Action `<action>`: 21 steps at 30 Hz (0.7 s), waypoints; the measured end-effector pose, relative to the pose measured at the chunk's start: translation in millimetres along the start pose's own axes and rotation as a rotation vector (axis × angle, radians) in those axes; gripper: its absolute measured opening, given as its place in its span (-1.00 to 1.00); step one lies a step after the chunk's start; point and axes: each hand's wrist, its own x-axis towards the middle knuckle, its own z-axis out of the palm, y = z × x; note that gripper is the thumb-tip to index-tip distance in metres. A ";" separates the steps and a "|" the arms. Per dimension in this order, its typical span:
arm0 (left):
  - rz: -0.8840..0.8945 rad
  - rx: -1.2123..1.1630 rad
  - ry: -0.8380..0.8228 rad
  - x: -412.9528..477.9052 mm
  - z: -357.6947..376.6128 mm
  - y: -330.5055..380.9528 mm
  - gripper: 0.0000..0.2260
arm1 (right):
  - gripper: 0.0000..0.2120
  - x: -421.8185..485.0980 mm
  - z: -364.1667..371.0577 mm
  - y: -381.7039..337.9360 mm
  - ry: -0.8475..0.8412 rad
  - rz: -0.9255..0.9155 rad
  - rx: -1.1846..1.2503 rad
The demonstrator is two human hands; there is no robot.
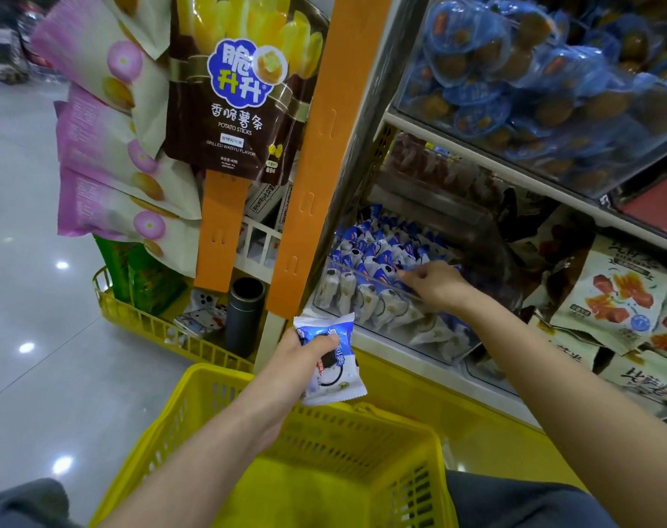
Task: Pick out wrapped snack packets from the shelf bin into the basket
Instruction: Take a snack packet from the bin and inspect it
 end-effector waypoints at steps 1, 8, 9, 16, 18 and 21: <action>-0.011 -0.043 0.012 1.0 0.4 -0.3 -0.79 | -0.66 -6.8 4.2 -0.6 0.113 -0.049 0.079; 0.120 0.119 -0.035 -1.8 1.5 -9.6 -0.87 | -0.87 -90.7 43.6 -13.3 0.135 -0.490 0.455; 0.130 0.147 -0.041 -3.1 2.2 -10.8 -0.87 | -0.86 -97.4 52.2 -13.0 0.040 -0.471 0.502; 0.218 0.259 -0.069 -5.7 7.8 -20.9 -0.81 | -0.77 -101.0 85.4 -3.8 -0.031 -0.337 0.833; 0.219 0.262 -0.057 -4.3 9.0 -23.7 -0.85 | -0.74 -101.9 91.2 -1.6 -0.025 -0.311 0.859; 0.226 0.237 0.010 -0.9 9.9 -25.5 -0.83 | -0.73 -101.3 98.1 1.5 -0.020 -0.296 0.879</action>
